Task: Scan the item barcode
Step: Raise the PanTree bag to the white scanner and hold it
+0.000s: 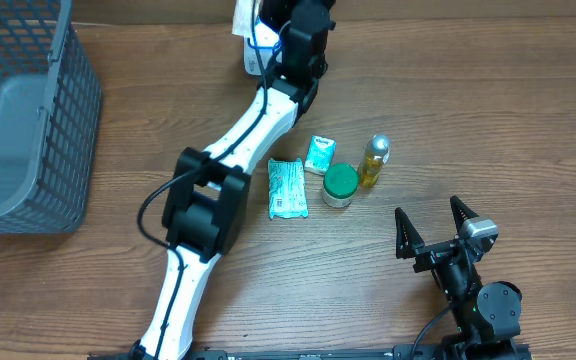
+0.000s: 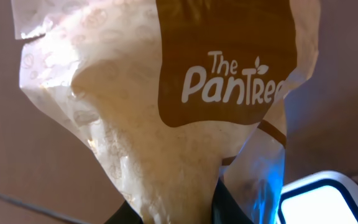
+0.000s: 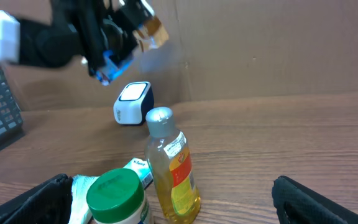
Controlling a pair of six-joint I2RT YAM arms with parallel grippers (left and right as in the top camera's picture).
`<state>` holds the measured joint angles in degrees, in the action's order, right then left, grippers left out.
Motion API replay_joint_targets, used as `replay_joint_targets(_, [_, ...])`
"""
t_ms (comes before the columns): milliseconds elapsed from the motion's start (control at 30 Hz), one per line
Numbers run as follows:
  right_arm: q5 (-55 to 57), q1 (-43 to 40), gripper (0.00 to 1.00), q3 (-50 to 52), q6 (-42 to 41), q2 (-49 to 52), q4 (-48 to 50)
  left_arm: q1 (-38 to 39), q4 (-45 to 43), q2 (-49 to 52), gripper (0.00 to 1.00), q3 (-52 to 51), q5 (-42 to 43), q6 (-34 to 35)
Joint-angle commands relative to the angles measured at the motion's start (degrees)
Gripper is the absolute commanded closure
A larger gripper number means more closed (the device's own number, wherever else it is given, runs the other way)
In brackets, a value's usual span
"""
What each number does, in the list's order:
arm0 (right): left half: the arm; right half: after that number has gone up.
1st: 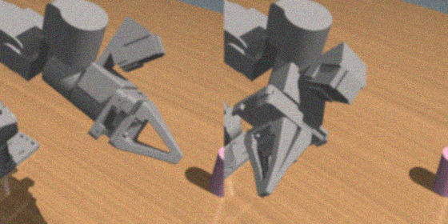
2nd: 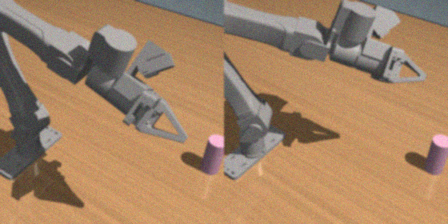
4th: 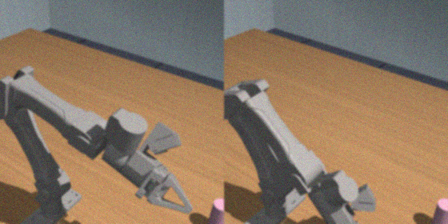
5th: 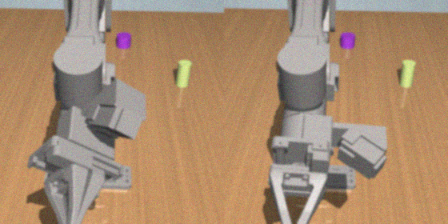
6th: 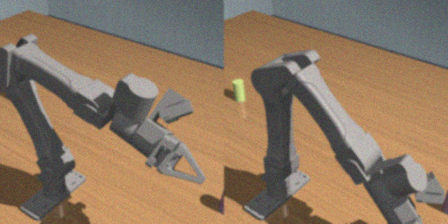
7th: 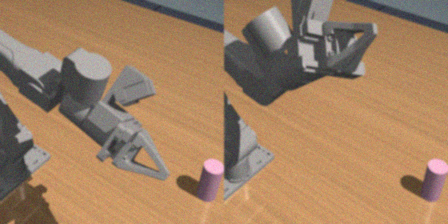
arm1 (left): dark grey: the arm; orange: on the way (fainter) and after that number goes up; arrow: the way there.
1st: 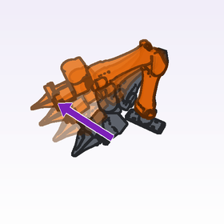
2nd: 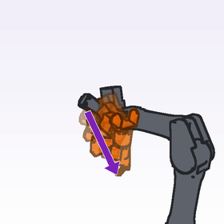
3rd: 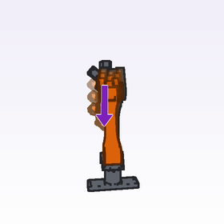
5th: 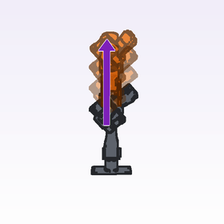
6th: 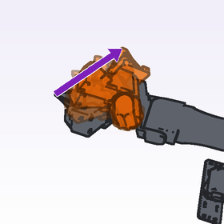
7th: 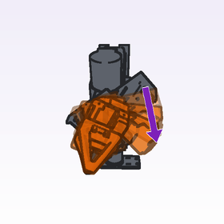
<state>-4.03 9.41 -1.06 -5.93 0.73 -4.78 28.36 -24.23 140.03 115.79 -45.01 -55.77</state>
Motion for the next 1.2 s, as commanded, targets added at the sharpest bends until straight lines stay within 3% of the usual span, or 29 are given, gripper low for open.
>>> replay_joint_targets(0, [0.52, -0.17, 0.00, 0.61, 0.15, -0.57, 0.17, -0.61, -3.26, 2.47, 0.96, 0.59, 2.12, -6.16])
replay_joint_targets(433, [0.52, -0.17, 0.00, 0.59, 0.15, -0.57, 0.17, -2.05, 1.18, 3.13, 0.96, 0.59, 7.96, -1.99])
replay_joint_targets(633, [0.52, -0.17, 0.00, 0.59, 0.15, -0.57, 0.20, -1.97, -8.26, 2.73, 0.96, 0.61, 2.34, 3.13])
replay_joint_targets(933, [0.52, -0.17, 0.00, 0.59, 0.15, -0.57, 0.20, 0.26, -8.20, -2.08, 0.96, 0.63, -16.15, 4.28])
replay_joint_targets(1067, [0.52, -0.17, 0.00, 0.59, 0.15, -0.57, 0.17, 1.29, 2.56, -4.09, 0.96, 0.63, -18.64, 6.80])
replay_joint_targets(1167, [0.52, -0.17, 0.00, 0.59, 0.15, -0.57, 0.17, 1.99, 20.44, -6.12, 0.95, 0.63, -16.68, 19.08])
